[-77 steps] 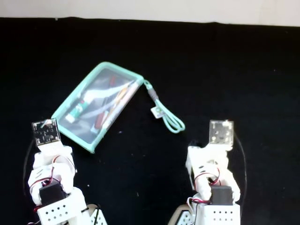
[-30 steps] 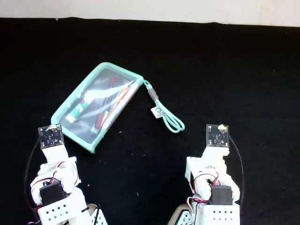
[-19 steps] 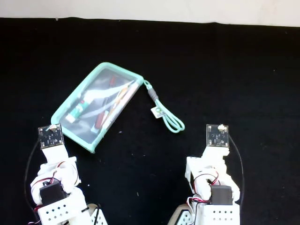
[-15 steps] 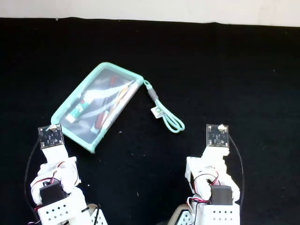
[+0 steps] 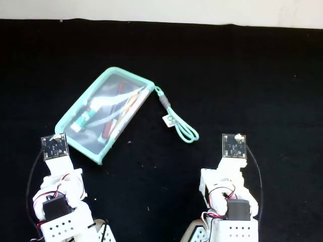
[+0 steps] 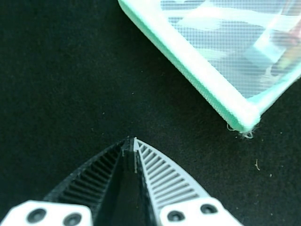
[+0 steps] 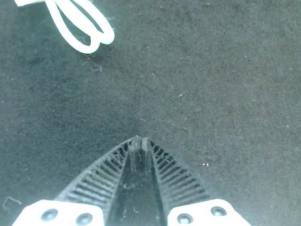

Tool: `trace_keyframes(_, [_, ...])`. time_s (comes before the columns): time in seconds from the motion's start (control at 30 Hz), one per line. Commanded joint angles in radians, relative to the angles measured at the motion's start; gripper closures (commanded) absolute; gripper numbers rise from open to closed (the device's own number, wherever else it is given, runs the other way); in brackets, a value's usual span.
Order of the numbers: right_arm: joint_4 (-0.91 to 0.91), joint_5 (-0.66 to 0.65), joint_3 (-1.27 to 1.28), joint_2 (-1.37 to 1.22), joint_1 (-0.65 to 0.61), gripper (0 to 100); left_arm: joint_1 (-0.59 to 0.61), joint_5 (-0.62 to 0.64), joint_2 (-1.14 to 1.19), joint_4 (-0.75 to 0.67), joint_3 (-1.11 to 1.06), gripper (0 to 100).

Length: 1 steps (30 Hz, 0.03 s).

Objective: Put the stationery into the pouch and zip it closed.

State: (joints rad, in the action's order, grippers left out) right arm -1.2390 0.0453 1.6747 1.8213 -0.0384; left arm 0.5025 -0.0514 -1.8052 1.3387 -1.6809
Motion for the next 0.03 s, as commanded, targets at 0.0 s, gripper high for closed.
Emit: trace_keyframes(0.0, [-0.002, 0.005, 0.136, 0.012, 0.01, 99.0, 0.01, 0.008, -0.007, 0.008, -0.015, 99])
